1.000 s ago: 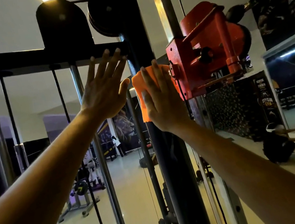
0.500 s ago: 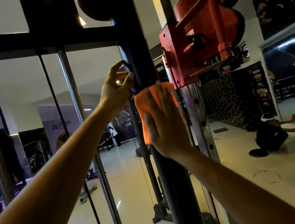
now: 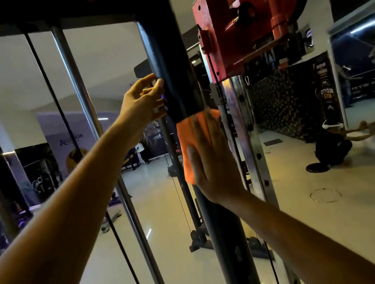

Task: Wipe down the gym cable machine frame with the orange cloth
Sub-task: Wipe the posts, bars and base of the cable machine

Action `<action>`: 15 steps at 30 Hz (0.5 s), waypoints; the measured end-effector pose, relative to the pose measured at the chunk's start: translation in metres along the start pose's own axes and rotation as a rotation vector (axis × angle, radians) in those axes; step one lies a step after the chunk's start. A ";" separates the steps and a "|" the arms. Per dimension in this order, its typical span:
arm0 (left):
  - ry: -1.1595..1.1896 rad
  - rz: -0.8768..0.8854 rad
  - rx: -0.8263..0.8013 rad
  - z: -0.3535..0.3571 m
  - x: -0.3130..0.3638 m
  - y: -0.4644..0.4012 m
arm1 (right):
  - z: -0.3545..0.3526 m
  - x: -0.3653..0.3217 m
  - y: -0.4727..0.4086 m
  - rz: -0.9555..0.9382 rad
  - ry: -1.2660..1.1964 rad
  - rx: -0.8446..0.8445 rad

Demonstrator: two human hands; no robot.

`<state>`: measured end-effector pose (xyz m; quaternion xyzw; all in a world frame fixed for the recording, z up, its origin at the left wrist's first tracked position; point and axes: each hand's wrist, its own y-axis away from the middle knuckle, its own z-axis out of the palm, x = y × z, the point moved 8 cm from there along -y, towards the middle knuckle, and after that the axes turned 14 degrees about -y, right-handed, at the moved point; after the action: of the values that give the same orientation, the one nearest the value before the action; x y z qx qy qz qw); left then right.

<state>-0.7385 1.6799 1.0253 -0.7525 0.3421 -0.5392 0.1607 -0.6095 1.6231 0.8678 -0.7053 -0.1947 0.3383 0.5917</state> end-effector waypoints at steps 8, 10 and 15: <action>-0.019 -0.029 0.018 0.003 -0.004 0.006 | -0.010 -0.023 -0.073 -0.082 0.013 0.070; -0.032 -0.032 0.015 0.004 -0.007 0.007 | -0.008 -0.017 -0.065 -0.078 0.031 0.088; -0.028 -0.051 -0.008 0.012 -0.022 0.018 | 0.006 0.011 0.056 0.008 0.017 0.013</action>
<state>-0.7379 1.6804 0.9950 -0.7691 0.3226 -0.5313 0.1485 -0.6132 1.6215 0.8102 -0.7051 -0.1848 0.3360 0.5965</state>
